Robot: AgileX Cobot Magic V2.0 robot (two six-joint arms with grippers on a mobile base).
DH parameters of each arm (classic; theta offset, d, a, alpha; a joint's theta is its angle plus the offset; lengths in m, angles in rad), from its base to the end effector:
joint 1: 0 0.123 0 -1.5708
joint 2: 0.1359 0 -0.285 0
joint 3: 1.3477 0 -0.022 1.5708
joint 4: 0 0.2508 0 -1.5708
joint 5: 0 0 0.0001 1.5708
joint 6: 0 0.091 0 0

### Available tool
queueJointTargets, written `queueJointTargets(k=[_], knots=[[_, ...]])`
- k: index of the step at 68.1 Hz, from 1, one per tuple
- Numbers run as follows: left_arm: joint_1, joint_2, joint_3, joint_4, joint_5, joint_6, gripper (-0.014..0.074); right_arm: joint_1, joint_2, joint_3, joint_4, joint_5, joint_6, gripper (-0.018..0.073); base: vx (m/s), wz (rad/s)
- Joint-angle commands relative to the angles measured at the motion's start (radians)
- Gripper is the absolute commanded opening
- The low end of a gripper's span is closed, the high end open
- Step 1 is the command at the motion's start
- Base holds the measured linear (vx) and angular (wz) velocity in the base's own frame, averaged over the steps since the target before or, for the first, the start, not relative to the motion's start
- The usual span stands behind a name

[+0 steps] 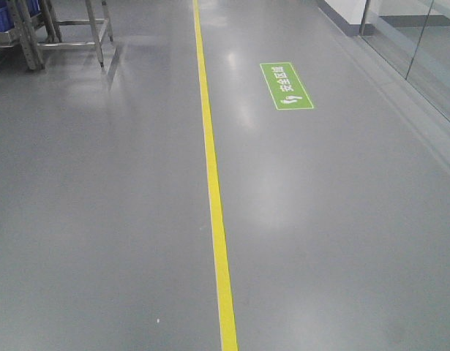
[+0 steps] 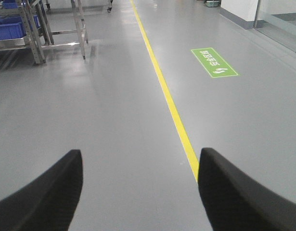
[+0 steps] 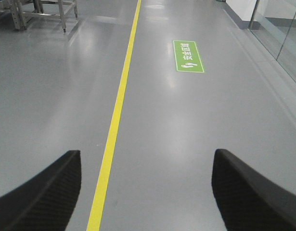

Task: Move and align brake pads A on conveyor
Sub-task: 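Drive along the yellow floor line back toward the steel table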

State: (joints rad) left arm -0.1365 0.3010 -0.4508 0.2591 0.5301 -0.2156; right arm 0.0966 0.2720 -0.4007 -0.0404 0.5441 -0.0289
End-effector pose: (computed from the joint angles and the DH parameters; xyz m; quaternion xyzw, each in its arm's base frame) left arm 0.0681 0.0026 0.2990 0.0190 0.7974 0.0135 0.6030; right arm 0.0646 0.0043 0.2819 -0.0589 0.8109 0.0011 0.5823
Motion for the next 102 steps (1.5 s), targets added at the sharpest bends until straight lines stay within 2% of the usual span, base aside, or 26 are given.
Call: queueJointTargets(k=[1, 54, 102], knots=[[0.0, 0.011, -0.024, 0.008, -0.064, -0.004, 0.0481, -0.004, 0.011, -0.024, -0.008, -0.078, 0.0, 0.054, 0.52, 0.05], [0.0, 0.011, -0.024, 0.008, -0.064, -0.004, 0.0481, -0.004, 0.011, -0.024, -0.008, -0.078, 0.0, 0.054, 0.56, 0.06], [0.0, 0.011, -0.024, 0.008, -0.064, -0.004, 0.0481, -0.004, 0.011, -0.024, -0.008, -0.078, 0.0, 0.054, 0.67, -0.1]])
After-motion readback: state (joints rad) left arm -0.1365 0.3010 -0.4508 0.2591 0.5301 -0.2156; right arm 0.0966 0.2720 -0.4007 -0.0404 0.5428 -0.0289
